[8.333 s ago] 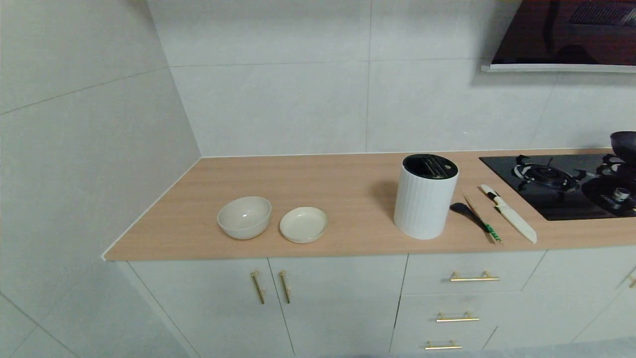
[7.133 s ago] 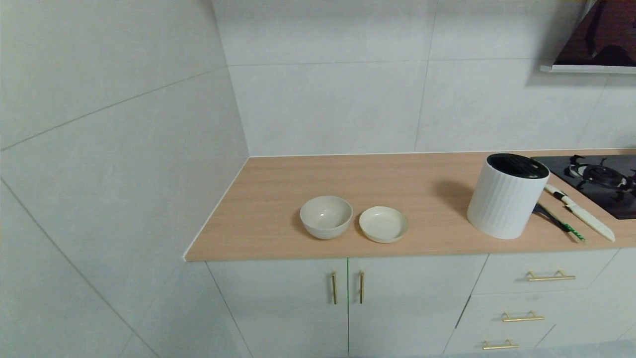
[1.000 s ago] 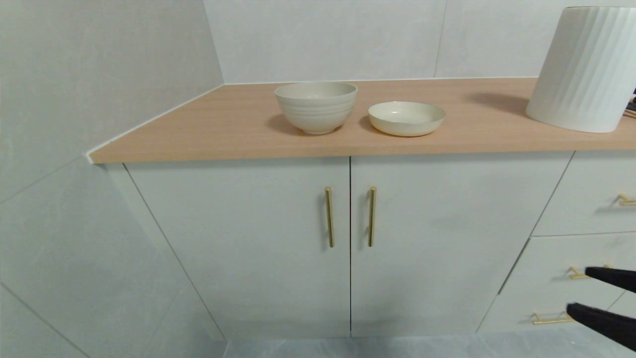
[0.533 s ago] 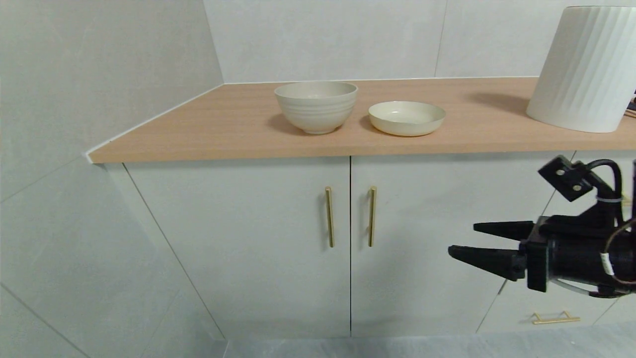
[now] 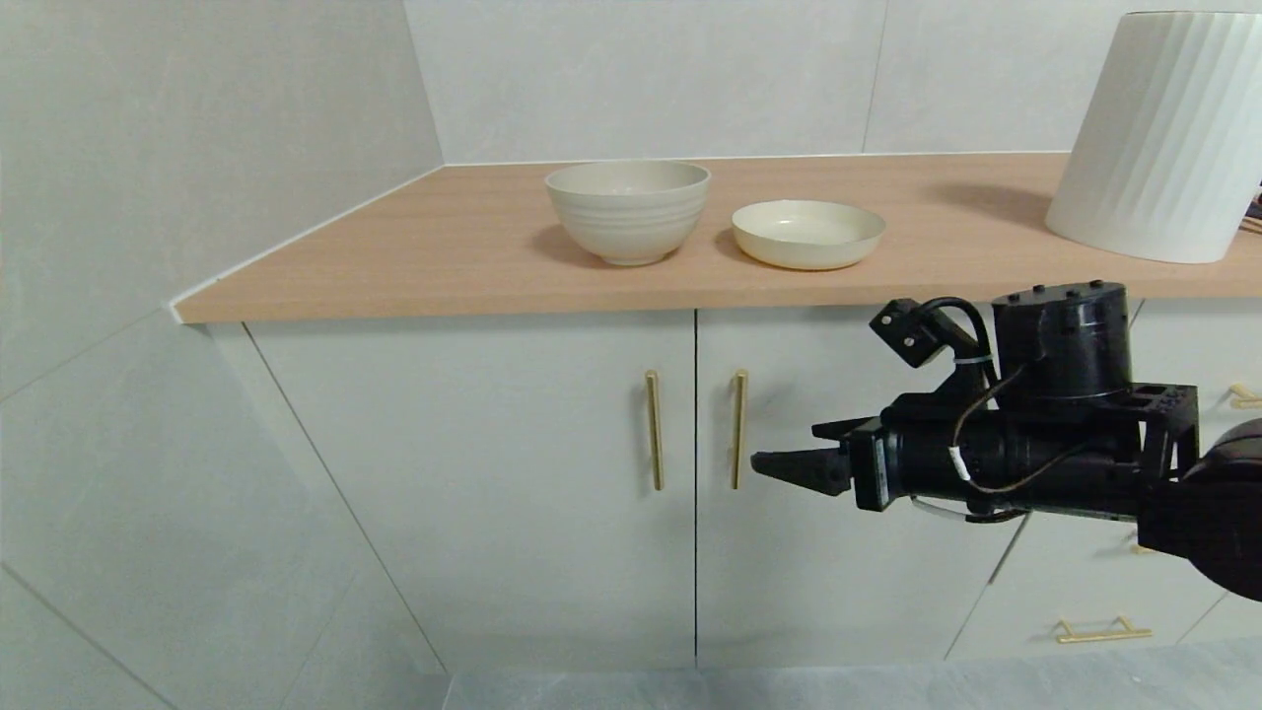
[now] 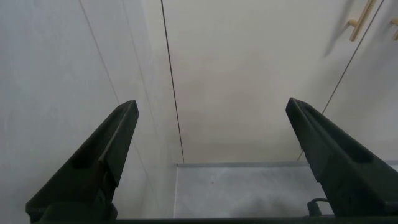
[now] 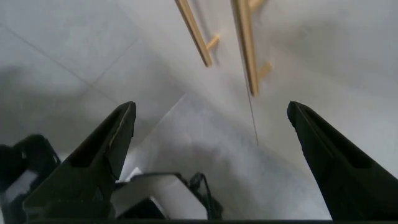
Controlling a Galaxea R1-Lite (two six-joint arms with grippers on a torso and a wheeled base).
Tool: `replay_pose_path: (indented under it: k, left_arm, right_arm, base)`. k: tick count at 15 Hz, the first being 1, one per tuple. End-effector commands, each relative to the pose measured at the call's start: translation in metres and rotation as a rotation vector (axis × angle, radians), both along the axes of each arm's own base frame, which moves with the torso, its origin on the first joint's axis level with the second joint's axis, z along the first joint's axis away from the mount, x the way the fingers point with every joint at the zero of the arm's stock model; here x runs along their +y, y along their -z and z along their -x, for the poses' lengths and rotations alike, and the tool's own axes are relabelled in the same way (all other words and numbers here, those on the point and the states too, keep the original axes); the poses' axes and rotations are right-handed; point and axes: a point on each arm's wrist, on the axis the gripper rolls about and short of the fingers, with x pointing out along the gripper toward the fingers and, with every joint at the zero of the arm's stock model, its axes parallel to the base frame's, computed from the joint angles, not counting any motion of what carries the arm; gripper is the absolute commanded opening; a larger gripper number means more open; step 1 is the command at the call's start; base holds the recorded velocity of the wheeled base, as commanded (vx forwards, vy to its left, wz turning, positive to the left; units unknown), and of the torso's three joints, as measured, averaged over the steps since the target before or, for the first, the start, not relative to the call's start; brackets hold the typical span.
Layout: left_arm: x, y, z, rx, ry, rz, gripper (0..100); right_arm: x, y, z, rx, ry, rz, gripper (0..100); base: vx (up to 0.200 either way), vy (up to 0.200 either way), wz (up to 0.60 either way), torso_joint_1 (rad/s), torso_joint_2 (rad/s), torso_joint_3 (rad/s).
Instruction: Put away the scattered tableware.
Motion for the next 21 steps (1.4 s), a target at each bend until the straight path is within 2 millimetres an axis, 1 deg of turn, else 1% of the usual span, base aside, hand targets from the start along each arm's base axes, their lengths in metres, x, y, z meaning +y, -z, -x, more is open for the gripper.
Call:
replay_pose_path:
  k: [1,4,6,9,12,13,17,21]
  left_arm:
    - [0.0,0.0,0.0,0.0,-0.001,0.0,100]
    - [0.0,0.0,0.0,0.0,-0.001,0.001,100]
    - [0.0,0.0,0.0,0.0,-0.001,0.003,100]
    - [0.0,0.0,0.0,0.0,-0.001,0.003,100]
    - [0.0,0.0,0.0,0.0,-0.001,0.004,100]
    - [0.0,0.0,0.0,0.0,-0.001,0.004,100]
    - [0.0,0.0,0.0,0.0,-0.001,0.004,100]
    - [0.0,0.0,0.0,0.0,-0.001,0.004,100]
  right_arm:
    - [0.018,0.019,-0.011,0.029,-0.021,-0.001,100]
    - [0.039,0.039,-0.024,-0.02,0.02,-0.046,100]
    - [0.044,0.045,-0.029,-0.041,0.058,-0.062,100]
    - [0.047,0.043,-0.029,-0.024,0.068,-0.094,100]
    - [0.051,0.042,-0.035,-0.039,0.077,-0.146,100]
    - [0.053,0.043,-0.037,-0.025,0.081,-0.173,100]
    - [0.057,0.052,-0.042,-0.026,0.08,-0.185,100]
    - [0.062,0.046,-0.039,-0.009,0.075,-0.258,100]
  base:
    - [0.0,0.0,0.0,0.0,0.0,0.0]
    - [0.0,0.0,0.0,0.0,0.0,0.0]
    - [0.0,0.0,0.0,0.0,0.0,0.0]
    - [0.0,0.0,0.0,0.0,0.0,0.0]
    - [0.0,0.0,0.0,0.0,0.0,0.0]
    - [0.0,0.0,0.0,0.0,0.0,0.0]
    - [0.0,0.0,0.0,0.0,0.0,0.0]
    - [0.0,0.0,0.0,0.0,0.0,0.0]
